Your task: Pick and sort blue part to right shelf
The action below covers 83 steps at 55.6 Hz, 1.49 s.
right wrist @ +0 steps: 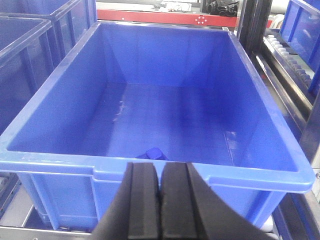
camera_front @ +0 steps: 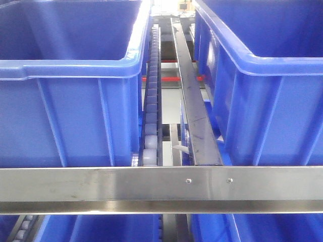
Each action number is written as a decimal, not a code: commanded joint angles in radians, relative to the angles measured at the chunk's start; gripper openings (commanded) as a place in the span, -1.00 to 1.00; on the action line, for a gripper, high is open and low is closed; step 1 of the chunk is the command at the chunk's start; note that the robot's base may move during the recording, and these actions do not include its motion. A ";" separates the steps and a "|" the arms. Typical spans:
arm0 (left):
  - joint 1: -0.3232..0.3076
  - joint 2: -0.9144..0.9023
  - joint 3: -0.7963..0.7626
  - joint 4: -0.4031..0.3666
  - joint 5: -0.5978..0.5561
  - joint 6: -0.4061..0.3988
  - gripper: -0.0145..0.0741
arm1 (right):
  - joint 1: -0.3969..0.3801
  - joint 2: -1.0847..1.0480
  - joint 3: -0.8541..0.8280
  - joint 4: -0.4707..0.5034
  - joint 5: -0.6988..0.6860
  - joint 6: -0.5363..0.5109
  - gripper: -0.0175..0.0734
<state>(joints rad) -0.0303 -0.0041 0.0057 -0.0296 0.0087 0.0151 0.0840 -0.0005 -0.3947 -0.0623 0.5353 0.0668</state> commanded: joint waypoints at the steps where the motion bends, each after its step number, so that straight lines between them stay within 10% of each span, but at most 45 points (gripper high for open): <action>1: 0.001 -0.023 0.031 -0.011 -0.091 0.001 -0.39 | -0.002 0.015 -0.028 -0.004 -0.091 -0.006 -0.53; 27: 0.001 -0.023 0.031 -0.011 -0.091 0.001 -0.39 | -0.026 0.015 0.035 0.018 -0.135 -0.006 -0.53; 47: 0.001 -0.023 0.031 -0.011 -0.091 0.001 -0.39 | -0.060 -0.030 0.418 0.072 -0.599 -0.006 -0.53; 83: 0.001 -0.023 0.031 -0.011 -0.091 0.001 -0.39 | -0.060 -0.028 0.416 0.068 -0.582 -0.006 -0.53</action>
<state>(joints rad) -0.0303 -0.0041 0.0057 -0.0319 0.0067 0.0169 0.0302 -0.0094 0.0280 0.0070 0.0480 0.0668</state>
